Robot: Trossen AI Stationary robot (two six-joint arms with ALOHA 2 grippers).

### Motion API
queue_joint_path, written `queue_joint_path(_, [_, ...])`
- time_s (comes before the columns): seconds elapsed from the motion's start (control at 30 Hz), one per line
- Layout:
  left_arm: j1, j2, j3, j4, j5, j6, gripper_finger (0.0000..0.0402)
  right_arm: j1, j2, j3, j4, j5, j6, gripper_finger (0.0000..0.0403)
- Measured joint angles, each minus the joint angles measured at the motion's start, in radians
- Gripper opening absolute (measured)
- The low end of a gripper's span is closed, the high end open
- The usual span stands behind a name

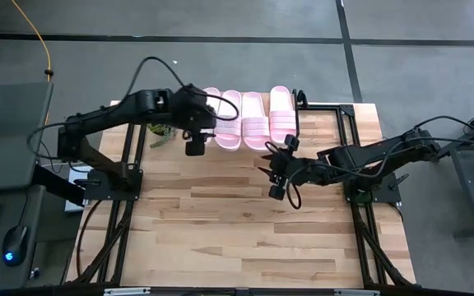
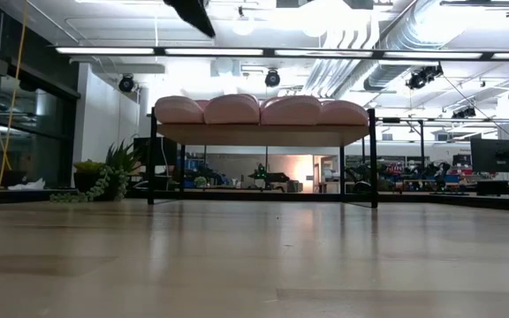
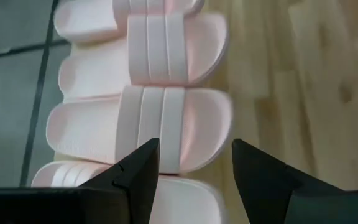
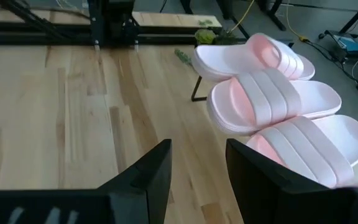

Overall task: Pick and place slides into the shelf
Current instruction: Adjust the pink slide

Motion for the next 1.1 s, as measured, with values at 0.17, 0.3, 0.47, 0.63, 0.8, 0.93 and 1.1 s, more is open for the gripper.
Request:
queue_joint_path(0.17, [0.0, -0.07, 0.0, 0.008, 0.074, -0.019, 0.0184, 0.0, -0.016, 0.0, 0.017, -0.016, -0.006, 0.0142])
queue_joint_path(0.3, [0.0, -0.118, 0.0, 0.005, 0.118, -0.038, 0.0184, 0.0, -0.025, 0.0, 0.057, -0.073, -0.033, 0.0142])
queue_joint_path(0.47, [-0.001, -0.168, 0.0, 0.006, 0.175, -0.052, 0.0184, 0.0, -0.029, 0.0, 0.122, -0.169, -0.073, 0.0142])
queue_joint_path(0.63, [0.0, -0.209, 0.0, -0.006, 0.226, -0.083, 0.0184, -0.023, -0.029, 0.0, 0.137, -0.179, -0.093, 0.0142])
queue_joint_path(0.8, [0.0, -0.239, 0.0, -0.011, 0.281, -0.105, 0.0184, -0.056, -0.029, 0.0, 0.105, -0.184, -0.093, 0.0142])
queue_joint_path(0.93, [0.0, -0.268, -0.014, -0.023, 0.329, -0.123, 0.0184, -0.059, -0.031, 0.0, 0.116, -0.264, -0.103, 0.0142])
queue_joint_path(1.1, [0.0, -0.343, -0.136, 0.053, 0.393, -0.122, 0.0184, -0.09, -0.034, 0.0, 0.227, -0.359, -0.136, 0.0142])
